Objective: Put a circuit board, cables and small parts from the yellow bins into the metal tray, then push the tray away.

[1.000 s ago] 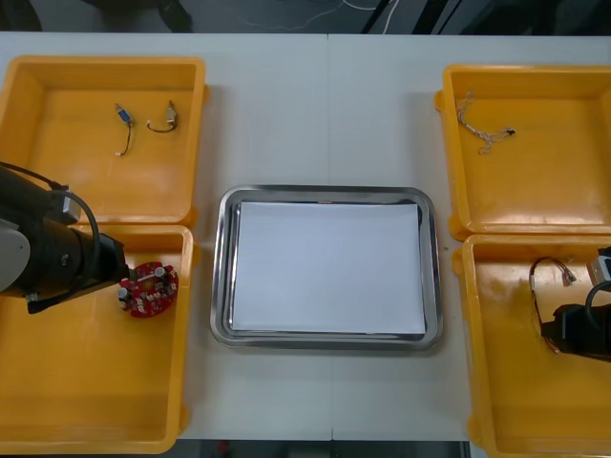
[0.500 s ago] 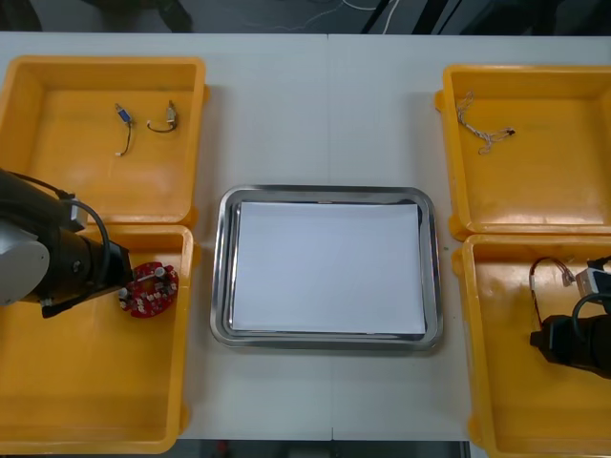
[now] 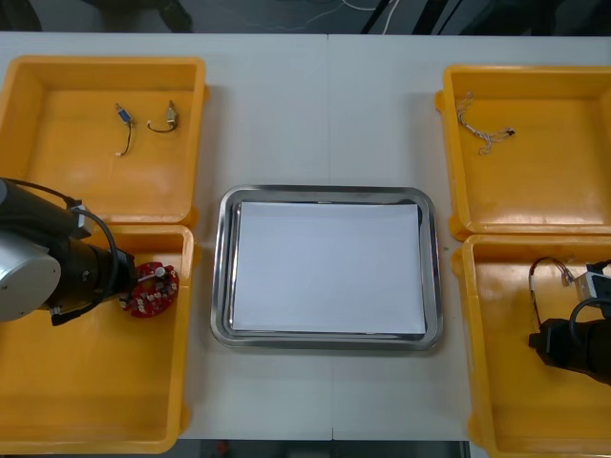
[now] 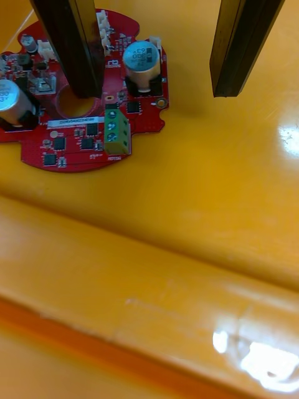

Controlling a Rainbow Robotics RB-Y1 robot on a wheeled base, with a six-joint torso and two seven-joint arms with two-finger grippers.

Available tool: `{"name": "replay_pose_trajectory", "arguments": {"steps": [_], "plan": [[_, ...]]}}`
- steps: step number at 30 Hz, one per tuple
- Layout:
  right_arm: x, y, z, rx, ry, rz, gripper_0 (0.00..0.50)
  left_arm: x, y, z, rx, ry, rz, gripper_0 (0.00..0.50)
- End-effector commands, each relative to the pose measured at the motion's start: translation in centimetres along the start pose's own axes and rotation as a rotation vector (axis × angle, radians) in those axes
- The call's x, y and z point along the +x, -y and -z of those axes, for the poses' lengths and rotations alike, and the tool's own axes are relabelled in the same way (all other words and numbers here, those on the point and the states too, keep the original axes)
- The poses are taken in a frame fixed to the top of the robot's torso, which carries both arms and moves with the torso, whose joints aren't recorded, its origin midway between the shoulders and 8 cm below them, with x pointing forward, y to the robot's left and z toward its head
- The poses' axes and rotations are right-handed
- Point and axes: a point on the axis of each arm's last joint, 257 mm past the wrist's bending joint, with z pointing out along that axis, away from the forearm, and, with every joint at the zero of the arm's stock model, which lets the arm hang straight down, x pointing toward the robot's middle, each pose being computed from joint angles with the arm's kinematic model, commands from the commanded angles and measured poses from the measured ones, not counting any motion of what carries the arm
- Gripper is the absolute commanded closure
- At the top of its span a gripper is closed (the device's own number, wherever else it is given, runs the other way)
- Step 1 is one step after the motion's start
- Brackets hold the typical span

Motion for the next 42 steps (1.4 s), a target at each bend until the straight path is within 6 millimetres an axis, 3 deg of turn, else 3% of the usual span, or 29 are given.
{"name": "replay_pose_trajectory", "arguments": {"steps": [1, 2, 4, 6, 13, 15, 16, 17, 18, 19, 32, 42], "plan": [[2.5, -0.2, -0.8, 0.0, -0.036, -0.029, 0.0, 1.6, -0.3, -0.8, -0.004, -0.019, 0.082, 0.0], [2.4, -0.2, -0.7, -0.001, -0.034, -0.029, 0.049, 1.6, -0.3, -0.8, -0.005, -0.018, 0.082, 0.0], [2.4, -0.3, -0.8, -0.002, -0.034, -0.036, 0.345, 1.6, -0.3, -0.9, -0.005, -0.016, 0.081, 0.0], [2.4, -0.3, -0.8, -0.003, -0.034, -0.037, 0.5, 1.6, -0.2, -0.9, -0.003, -0.014, 0.082, 0.0], [2.0, -0.1, -0.6, 0.002, -0.025, -0.039, 0.5, 1.7, 0.1, -1.1, 0.006, -0.012, 0.08, 0.0], [1.5, 0.0, -0.2, -0.001, -0.01, -0.041, 0.5, 1.8, 0.2, -1.1, 0.005, -0.012, 0.076, 0.15], [1.0, 0.1, 0.2, 0.0, 0.0, -0.043, 0.5, 1.9, 0.2, -1.2, 0.006, -0.01, 0.074, 0.288], [1.0, 0.2, 0.3, 0.002, 0.001, -0.043, 0.5, 1.8, 0.3, -1.2, 0.009, -0.007, 0.073, 0.351], [0.6, 0.5, 0.7, 0.01, 0.006, -0.046, 0.5, 1.8, 0.3, -1.2, 0.009, -0.007, 0.074, 0.468], [0.2, 0.7, 1.2, 0.015, 0.01, -0.037, 0.5, 1.9, 0.4, -1.2, 0.011, -0.009, 0.077, 0.497], [-1.1, 3.0, 5.9, 0.094, -0.002, 0.01, 0.5, 1.8, 0.5, -0.9, 0.019, -0.009, 0.073, 0.5], [1.2, 4.1, 7.1, 0.116, -0.022, 0.009, 0.5, 0.9, -0.8, 1.1, 0.023, -0.028, 0.063, 0.5]]}}
